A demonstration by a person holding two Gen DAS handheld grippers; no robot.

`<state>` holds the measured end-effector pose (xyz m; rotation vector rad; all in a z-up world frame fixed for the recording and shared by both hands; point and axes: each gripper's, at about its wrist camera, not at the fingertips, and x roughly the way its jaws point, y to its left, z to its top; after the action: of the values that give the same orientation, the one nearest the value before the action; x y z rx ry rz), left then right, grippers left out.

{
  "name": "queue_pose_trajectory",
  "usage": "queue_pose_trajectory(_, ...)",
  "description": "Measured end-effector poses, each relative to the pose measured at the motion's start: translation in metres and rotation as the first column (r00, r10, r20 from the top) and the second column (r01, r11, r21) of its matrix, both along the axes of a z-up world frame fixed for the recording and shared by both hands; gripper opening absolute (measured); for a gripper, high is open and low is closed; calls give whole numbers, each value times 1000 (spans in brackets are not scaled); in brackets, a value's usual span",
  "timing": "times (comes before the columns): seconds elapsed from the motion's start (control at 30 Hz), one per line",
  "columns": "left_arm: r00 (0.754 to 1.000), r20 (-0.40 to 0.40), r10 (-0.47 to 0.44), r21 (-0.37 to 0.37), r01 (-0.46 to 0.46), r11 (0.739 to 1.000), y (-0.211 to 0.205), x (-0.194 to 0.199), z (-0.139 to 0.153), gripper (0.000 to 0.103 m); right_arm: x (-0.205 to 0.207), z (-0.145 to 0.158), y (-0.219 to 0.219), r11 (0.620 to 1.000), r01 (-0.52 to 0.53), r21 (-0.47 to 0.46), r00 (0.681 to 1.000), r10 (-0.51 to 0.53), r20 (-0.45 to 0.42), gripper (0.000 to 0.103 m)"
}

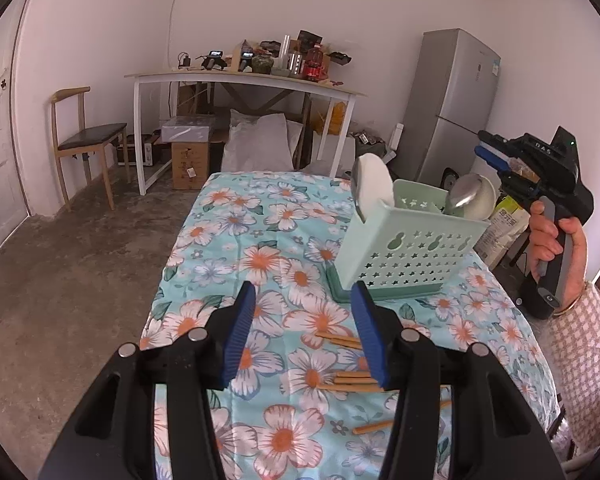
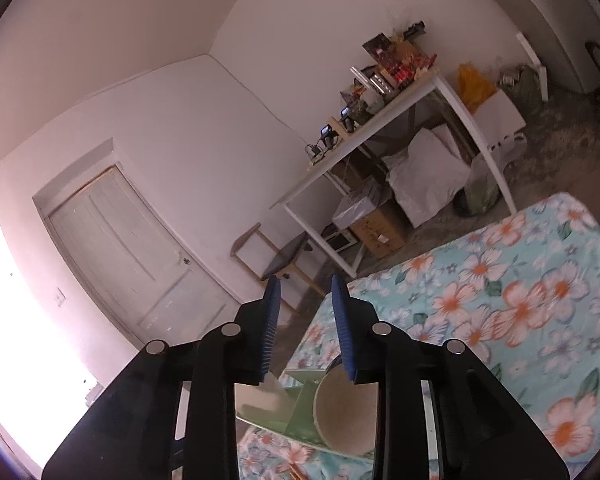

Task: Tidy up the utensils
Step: 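Lower the metal spoon into the holder and open the right tool, then move both tools back over the wooden chopsticks on the quilt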

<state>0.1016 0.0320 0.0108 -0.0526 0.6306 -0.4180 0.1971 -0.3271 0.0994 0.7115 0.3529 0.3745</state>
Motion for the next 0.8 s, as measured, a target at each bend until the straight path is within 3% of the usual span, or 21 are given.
queue_pose_trajectory(0.3, 1000, -11, -27, -9, 27, 1000, -7, -7, 1, 58, -52, 33, 13, 989, 19, -145, 999, -12, 48, 40)
queue_pose_trajectory(0.5, 998, -32, -54, -25, 53, 998, -14, -11, -2, 64, -96, 28, 31, 968, -3, -250, 1000, 4, 2, 52)
queue_pose_trajectory(0.63, 994, -72, -81, -16, 80, 997, -22, -11, -11, 67, -113, -1, 48, 951, -44, -307, 993, 8, -117, 63)
queue_pose_trajectory(0.8, 985, -129, -116, -5, 117, 993, -30, -13, -26, 71, -126, -54, 80, 910, -106, -401, 946, -32, -323, 67)
